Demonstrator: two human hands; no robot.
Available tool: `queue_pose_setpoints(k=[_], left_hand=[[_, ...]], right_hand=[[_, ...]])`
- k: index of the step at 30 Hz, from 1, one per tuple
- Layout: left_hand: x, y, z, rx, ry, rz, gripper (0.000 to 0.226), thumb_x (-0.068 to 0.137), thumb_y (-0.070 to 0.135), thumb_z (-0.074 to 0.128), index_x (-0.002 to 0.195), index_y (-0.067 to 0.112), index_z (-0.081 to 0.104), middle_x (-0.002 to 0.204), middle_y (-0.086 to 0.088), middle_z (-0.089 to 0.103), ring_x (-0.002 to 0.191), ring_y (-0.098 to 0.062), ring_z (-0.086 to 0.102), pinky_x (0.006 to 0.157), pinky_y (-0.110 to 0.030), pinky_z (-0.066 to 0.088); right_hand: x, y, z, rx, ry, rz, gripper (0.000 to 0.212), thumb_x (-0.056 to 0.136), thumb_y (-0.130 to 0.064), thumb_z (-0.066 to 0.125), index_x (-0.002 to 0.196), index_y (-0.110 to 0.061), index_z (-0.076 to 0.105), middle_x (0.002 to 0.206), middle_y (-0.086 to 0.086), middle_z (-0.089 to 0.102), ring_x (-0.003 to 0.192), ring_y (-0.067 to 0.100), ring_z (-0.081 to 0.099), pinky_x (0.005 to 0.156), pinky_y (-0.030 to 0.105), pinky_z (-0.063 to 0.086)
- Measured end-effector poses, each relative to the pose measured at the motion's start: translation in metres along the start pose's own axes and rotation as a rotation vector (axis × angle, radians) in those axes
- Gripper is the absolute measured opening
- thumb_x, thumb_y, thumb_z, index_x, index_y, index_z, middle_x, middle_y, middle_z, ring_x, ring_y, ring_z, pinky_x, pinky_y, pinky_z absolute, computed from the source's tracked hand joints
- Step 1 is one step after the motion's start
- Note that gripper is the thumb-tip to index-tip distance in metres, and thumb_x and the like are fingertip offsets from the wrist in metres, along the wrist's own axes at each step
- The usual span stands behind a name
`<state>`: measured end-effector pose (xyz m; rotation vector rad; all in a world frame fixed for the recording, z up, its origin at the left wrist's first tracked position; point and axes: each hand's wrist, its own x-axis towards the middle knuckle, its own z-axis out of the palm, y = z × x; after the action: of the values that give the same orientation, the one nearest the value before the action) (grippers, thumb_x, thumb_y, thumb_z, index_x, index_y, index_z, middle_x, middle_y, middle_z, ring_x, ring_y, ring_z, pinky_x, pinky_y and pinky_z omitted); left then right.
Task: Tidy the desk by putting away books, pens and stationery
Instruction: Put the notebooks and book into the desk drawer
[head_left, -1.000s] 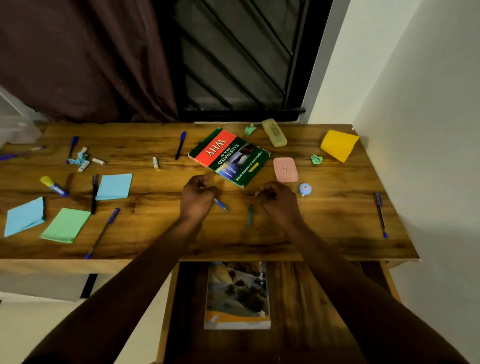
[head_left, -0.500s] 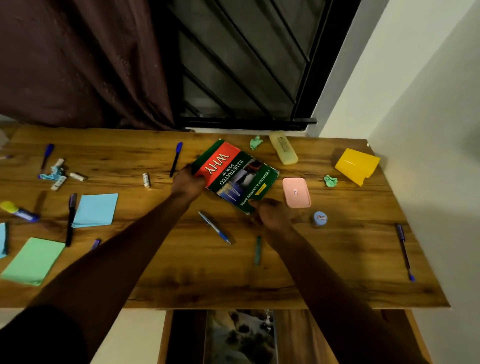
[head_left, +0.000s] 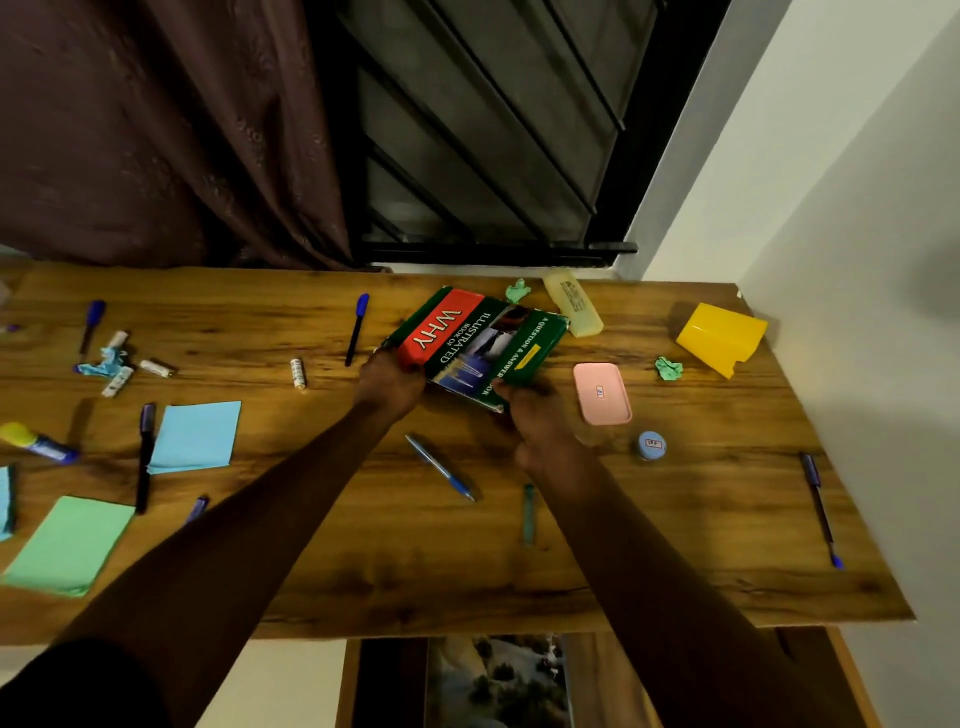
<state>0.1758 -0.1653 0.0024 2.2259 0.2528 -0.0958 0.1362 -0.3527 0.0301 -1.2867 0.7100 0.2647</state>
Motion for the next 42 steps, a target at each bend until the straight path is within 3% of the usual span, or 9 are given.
queue_pose_setpoints(k=[7, 12, 15, 18, 23, 28, 33, 38, 42], left_hand=[[-0.006, 0.013, -0.013, 0.061, -0.103, 0.166, 0.058, 0.091, 0.052, 0.057, 0.141, 0.023, 0.053, 0.134, -0.005, 0.064, 0.122, -0.027, 0.061, 0.099, -0.040, 0.051], [-0.018, 0.035, -0.025, 0.295, -0.056, 0.330, 0.075, 0.094, 0.058, 0.044, 0.160, 0.025, 0.028, 0.168, -0.008, 0.022, 0.157, -0.032, 0.009, 0.128, -0.049, 0.012], [-0.037, 0.049, -0.042, 0.236, -0.043, 0.351, 0.069, 0.095, 0.060, 0.043, 0.155, 0.026, 0.040, 0.162, -0.008, 0.037, 0.152, -0.025, 0.031, 0.125, -0.043, 0.024], [-0.070, 0.071, -0.061, 0.043, -0.264, 0.337, 0.024, 0.104, 0.024, 0.057, 0.125, 0.021, 0.069, 0.130, -0.007, 0.069, 0.111, -0.016, 0.067, 0.098, -0.033, 0.050], [-0.152, 0.088, -0.059, -0.325, -0.637, 0.058, 0.029, 0.101, 0.022, 0.060, 0.125, 0.009, 0.068, 0.117, -0.018, 0.074, 0.093, -0.027, 0.070, 0.077, -0.032, 0.054], [-0.246, 0.075, -0.002, -0.569, -0.645, -0.096, 0.039, 0.087, 0.010, 0.073, 0.122, -0.005, 0.063, 0.126, -0.036, 0.062, 0.108, -0.042, 0.060, 0.097, -0.049, 0.045], [-0.324, 0.062, 0.051, -0.645, -0.558, -0.296, 0.020, 0.094, 0.008, 0.062, 0.111, 0.006, 0.071, 0.111, -0.021, 0.074, 0.091, -0.032, 0.073, 0.089, -0.048, 0.055], [-0.383, 0.041, 0.089, -0.735, -0.537, -0.462, 0.026, 0.099, 0.008, 0.058, 0.123, 0.006, 0.066, 0.120, -0.025, 0.071, 0.094, -0.033, 0.075, 0.079, -0.045, 0.062], [-0.423, 0.032, 0.103, -0.747, -0.614, -0.664, 0.028, 0.098, 0.013, 0.061, 0.125, 0.007, 0.065, 0.119, -0.027, 0.071, 0.114, -0.046, 0.067, 0.096, -0.057, 0.055]], right_hand=[[-0.029, -0.014, -0.016, 0.210, -0.053, -0.156, 0.025, 0.094, 0.002, 0.064, 0.117, -0.008, 0.057, 0.125, 0.014, 0.069, 0.113, 0.033, 0.069, 0.075, 0.043, 0.065], [-0.064, -0.030, -0.080, 0.142, -0.097, -0.295, 0.020, 0.096, -0.011, 0.068, 0.115, -0.009, 0.070, 0.121, 0.013, 0.073, 0.111, 0.030, 0.071, 0.078, 0.043, 0.063], [-0.090, -0.036, -0.119, 0.098, -0.124, -0.334, 0.030, 0.097, -0.017, 0.066, 0.124, -0.005, 0.069, 0.115, 0.013, 0.076, 0.095, 0.023, 0.073, 0.065, 0.032, 0.063], [-0.109, -0.037, -0.149, 0.062, -0.158, -0.349, 0.030, 0.097, -0.017, 0.066, 0.122, -0.001, 0.070, 0.112, 0.017, 0.076, 0.083, 0.021, 0.072, 0.067, 0.034, 0.063], [-0.132, -0.034, -0.197, 0.057, -0.185, -0.291, 0.033, 0.096, -0.018, 0.068, 0.121, 0.003, 0.070, 0.111, 0.018, 0.076, 0.082, 0.022, 0.073, 0.077, 0.039, 0.063], [-0.158, -0.001, -0.255, 0.112, -0.141, -0.186, 0.036, 0.092, -0.027, 0.074, 0.119, -0.004, 0.072, 0.109, 0.017, 0.077, 0.085, 0.024, 0.075, 0.084, 0.045, 0.063], [-0.178, 0.040, -0.301, 0.108, -0.147, -0.109, 0.009, 0.092, -0.010, 0.071, 0.100, -0.008, 0.073, 0.098, 0.014, 0.079, 0.076, 0.021, 0.077, 0.073, 0.037, 0.065], [-0.203, 0.094, -0.348, 0.054, -0.215, -0.048, 0.026, 0.093, -0.004, 0.067, 0.119, -0.007, 0.069, 0.118, 0.023, 0.073, 0.100, 0.034, 0.073, 0.089, 0.047, 0.060], [-0.220, 0.122, -0.389, -0.064, -0.319, 0.076, 0.046, 0.088, -0.011, 0.073, 0.132, -0.015, 0.061, 0.121, 0.022, 0.071, 0.110, 0.041, 0.070, 0.093, 0.055, 0.058]])
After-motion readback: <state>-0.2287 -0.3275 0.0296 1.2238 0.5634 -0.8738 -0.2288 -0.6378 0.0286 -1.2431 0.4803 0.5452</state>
